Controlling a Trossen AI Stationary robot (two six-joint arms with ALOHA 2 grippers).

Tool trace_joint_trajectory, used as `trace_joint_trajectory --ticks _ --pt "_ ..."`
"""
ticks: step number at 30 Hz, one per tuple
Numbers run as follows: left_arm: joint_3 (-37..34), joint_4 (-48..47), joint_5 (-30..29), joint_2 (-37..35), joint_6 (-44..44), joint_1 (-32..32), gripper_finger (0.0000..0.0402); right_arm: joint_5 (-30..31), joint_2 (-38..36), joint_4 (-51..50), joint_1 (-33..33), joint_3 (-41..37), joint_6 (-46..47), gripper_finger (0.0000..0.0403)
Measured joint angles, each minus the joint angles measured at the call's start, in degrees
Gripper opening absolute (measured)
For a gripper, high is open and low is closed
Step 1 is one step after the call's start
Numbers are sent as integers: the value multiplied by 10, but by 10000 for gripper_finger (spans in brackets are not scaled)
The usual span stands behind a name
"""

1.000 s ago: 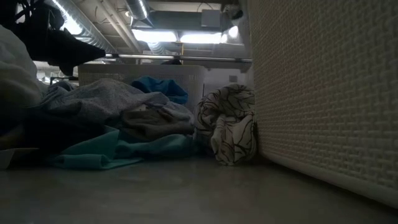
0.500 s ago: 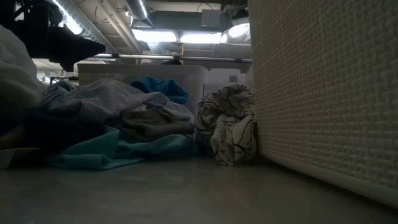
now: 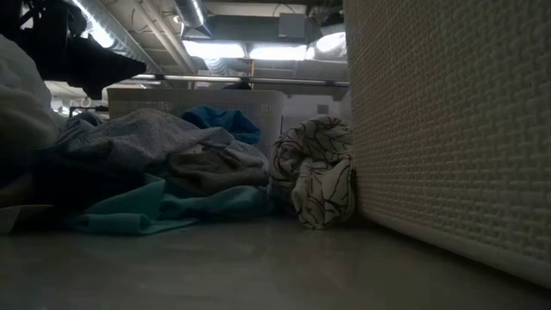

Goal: Sort clothes
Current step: Put the white shirt into the bottom white laundry organizer

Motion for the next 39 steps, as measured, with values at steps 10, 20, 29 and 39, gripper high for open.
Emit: trace_joint_trajectory --ticks 10,20,29,39 --pt "0 -2 0 0 0 0 4 198 -1 0 -98 38 -357 260" --pt "0 -3 0 0 0 0 4 82 0 1 -206 -63 -489 260" --pt "0 -3 0 0 -3 0 4 59 0 26 -245 -146 -576 168" --pt "0 -3 0 0 -2 0 4 28 1 21 -232 -91 -566 23"
